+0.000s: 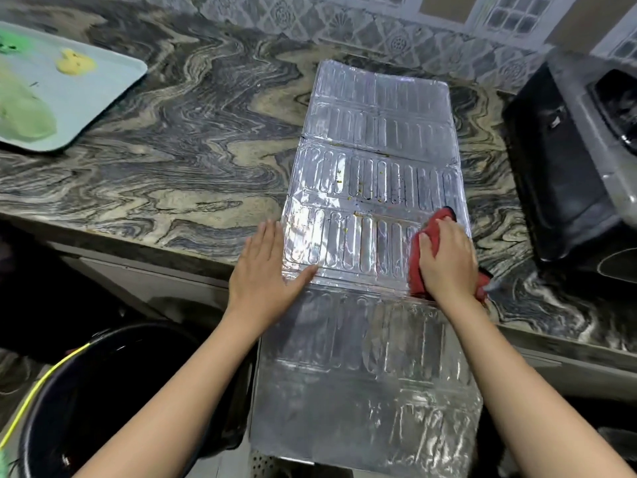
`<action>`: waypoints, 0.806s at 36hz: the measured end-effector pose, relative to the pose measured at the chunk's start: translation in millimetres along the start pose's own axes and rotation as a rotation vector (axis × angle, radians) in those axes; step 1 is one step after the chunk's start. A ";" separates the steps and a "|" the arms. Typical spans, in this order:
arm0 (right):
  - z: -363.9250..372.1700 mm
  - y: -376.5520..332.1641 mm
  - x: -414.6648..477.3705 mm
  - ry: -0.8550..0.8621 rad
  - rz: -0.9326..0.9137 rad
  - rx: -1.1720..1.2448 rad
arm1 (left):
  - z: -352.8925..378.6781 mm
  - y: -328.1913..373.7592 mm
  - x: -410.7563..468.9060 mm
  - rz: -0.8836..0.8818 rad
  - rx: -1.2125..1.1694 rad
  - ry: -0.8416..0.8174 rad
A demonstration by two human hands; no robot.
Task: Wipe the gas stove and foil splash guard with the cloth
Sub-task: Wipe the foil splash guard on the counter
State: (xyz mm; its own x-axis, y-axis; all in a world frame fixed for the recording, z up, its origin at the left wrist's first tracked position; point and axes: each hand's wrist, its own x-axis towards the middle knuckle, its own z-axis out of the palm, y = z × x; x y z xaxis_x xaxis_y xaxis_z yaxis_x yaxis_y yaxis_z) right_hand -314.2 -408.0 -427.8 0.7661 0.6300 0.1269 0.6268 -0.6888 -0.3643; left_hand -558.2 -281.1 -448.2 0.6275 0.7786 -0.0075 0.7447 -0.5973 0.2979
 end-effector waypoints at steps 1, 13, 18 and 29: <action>2.6 -2.9 -0.6 -0.008 0.005 -0.006 | 1.4 0.0 0.1 -0.003 0.002 0.004; 29.1 -68.3 -15.8 -0.187 -0.283 0.004 | 2.6 -2.4 -2.8 -0.031 -0.055 0.084; 37.5 -95.3 -14.4 -0.274 -0.518 0.035 | 1.9 -7.4 -3.4 -0.007 -0.107 0.119; 54.7 -128.0 -2.8 -0.407 -0.888 0.104 | 8.4 -5.7 -4.8 -0.078 -0.191 0.280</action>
State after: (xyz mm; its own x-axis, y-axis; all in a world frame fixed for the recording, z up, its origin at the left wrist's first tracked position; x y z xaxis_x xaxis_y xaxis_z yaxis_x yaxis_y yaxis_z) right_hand -404.4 -301.9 -432.0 -0.0971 0.9926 0.0731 0.9208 0.1174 -0.3720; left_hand -563.5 -283.1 -457.8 0.4641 0.8589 0.2166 0.7154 -0.5076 0.4803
